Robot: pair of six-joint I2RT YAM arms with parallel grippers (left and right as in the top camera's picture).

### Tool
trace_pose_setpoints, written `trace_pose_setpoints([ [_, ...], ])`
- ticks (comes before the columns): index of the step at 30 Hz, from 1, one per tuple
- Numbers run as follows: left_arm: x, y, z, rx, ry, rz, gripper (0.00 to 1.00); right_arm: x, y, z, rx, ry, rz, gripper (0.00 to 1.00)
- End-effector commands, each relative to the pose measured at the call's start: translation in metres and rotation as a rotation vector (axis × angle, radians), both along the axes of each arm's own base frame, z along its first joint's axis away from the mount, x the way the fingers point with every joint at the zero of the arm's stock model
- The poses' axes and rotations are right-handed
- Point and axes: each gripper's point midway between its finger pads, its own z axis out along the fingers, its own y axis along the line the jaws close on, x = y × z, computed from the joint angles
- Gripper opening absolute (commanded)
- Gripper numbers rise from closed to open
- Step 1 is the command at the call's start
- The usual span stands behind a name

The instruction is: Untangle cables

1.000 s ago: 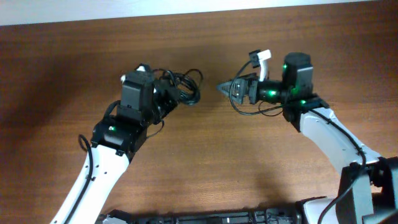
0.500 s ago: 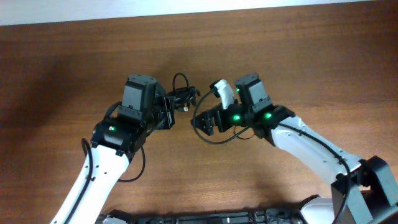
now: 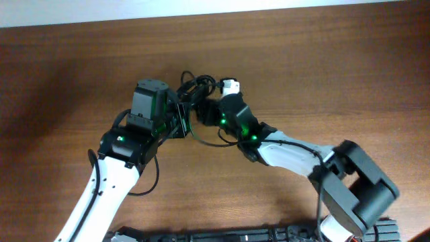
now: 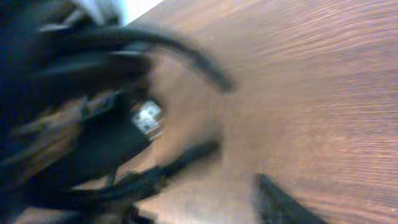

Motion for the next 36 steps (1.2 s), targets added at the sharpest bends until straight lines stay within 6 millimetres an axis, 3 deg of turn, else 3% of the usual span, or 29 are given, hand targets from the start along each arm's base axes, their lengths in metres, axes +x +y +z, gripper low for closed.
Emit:
trace_pose_setpoints([
  [1,-0.001,-0.003,0.013,-0.022,-0.02,-0.005,0.0,0.028,-0.033,0.007,-0.003,-0.055,-0.245,0.26],
  [2,0.0,0.001,0.013,-0.019,-0.02,0.005,0.0,0.031,-0.039,0.007,-0.007,-0.059,-0.266,0.07],
  [3,0.003,0.006,0.013,-0.015,-0.023,0.017,0.0,0.033,-0.044,0.004,-0.016,-0.047,-0.272,0.04],
  [6,0.013,0.033,0.013,-0.016,-0.022,0.095,0.0,0.029,-0.057,-0.013,-0.024,0.067,-0.204,0.04],
  [9,0.019,0.056,0.011,0.002,-0.022,0.144,0.0,0.015,-0.056,-0.014,0.059,0.194,-0.037,0.07],
  [11,0.013,0.061,0.003,0.014,0.02,0.154,0.0,-0.005,-0.045,-0.003,0.195,0.275,0.186,0.24],
  [13,-0.001,0.06,-0.009,0.034,0.093,0.144,0.0,-0.036,-0.036,0.02,0.359,0.352,0.443,0.64],
  [14,-0.011,0.061,-0.017,0.047,0.144,0.139,0.0,-0.047,-0.037,0.029,0.436,0.414,0.502,0.68],
  [16,-0.017,0.058,-0.02,0.051,0.162,0.102,0.0,-0.061,-0.036,0.04,0.54,0.538,0.546,0.94],
  [17,-0.017,0.053,-0.019,0.041,0.154,0.063,0.0,-0.065,-0.032,0.041,0.569,0.606,0.531,1.0],
  [22,-0.026,0.031,-0.015,0.018,0.139,-0.079,0.0,-0.07,0.0,0.023,0.555,0.738,0.359,0.99],
  [25,-0.031,0.019,-0.015,0.055,0.109,-0.176,0.0,-0.069,0.01,0.015,0.564,0.794,0.245,0.91],
  [28,-0.036,0.008,-0.014,0.074,0.089,-0.254,0.0,-0.063,0.009,0.011,0.559,0.783,0.196,0.88],
  [32,-0.042,0.009,-0.019,0.098,0.104,-0.283,0.0,-0.05,-0.005,0.01,0.594,0.798,0.129,0.87],
  [33,-0.042,0.008,-0.018,0.106,0.096,-0.298,0.0,-0.049,-0.006,0.011,0.603,0.809,0.119,0.78],
  [34,-0.042,0.008,-0.018,0.106,0.096,-0.3,0.0,-0.05,-0.006,0.011,0.612,0.825,0.117,0.58],
  [36,-0.043,0.007,-0.018,0.1,0.095,-0.304,0.0,-0.058,0.0,0.013,0.641,0.89,0.124,0.44],
])
